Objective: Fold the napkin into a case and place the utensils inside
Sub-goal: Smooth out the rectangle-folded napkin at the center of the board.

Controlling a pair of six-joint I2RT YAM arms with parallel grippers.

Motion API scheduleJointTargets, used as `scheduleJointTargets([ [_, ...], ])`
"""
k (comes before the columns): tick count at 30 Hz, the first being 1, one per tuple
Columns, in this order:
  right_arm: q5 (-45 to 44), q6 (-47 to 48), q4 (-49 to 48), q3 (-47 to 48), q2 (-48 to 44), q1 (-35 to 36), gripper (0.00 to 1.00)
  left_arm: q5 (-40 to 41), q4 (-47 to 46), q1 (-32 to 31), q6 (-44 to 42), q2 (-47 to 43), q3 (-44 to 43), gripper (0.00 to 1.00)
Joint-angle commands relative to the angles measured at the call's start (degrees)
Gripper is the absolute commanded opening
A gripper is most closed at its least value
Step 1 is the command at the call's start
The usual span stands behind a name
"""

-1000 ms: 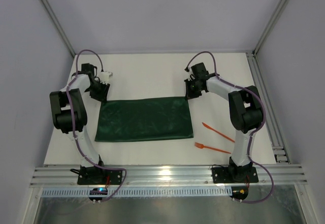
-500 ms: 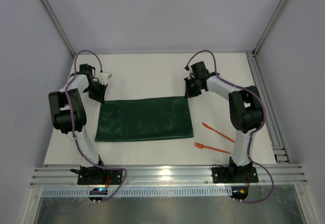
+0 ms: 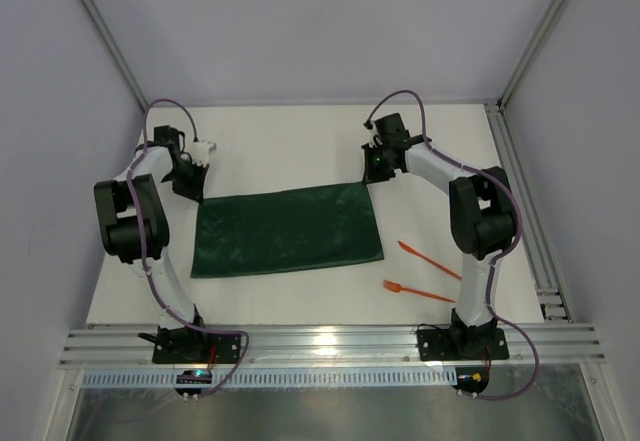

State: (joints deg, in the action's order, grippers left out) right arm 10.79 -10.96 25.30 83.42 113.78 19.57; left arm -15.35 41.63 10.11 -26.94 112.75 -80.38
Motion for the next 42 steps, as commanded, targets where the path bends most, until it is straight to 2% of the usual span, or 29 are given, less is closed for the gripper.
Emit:
scheduleJointTargets([
  [1, -1.7, -1.0, -0.2, 1.8, 0.9, -0.7, 0.04, 0.3, -1.4, 0.8, 1.3, -2.1, -2.2, 0.0],
  [14, -0.2, -1.3, -0.3, 5.7, 2.5, -1.5, 0.03, 0.2, -1.6, 1.6, 1.7, -3.2, -2.5, 0.0],
  [29, -1.9, -3.5, -1.2, 8.2, 8.7, -2.3, 0.04, 2.5, -3.1, 1.6, 2.8, 1.0, -3.7, 0.0],
  [42, -1.6, -4.3, -2.3, 8.0, 7.4, -2.2, 0.04, 3.7, -3.9, 1.6, 2.5, 1.5, -3.4, 0.0],
])
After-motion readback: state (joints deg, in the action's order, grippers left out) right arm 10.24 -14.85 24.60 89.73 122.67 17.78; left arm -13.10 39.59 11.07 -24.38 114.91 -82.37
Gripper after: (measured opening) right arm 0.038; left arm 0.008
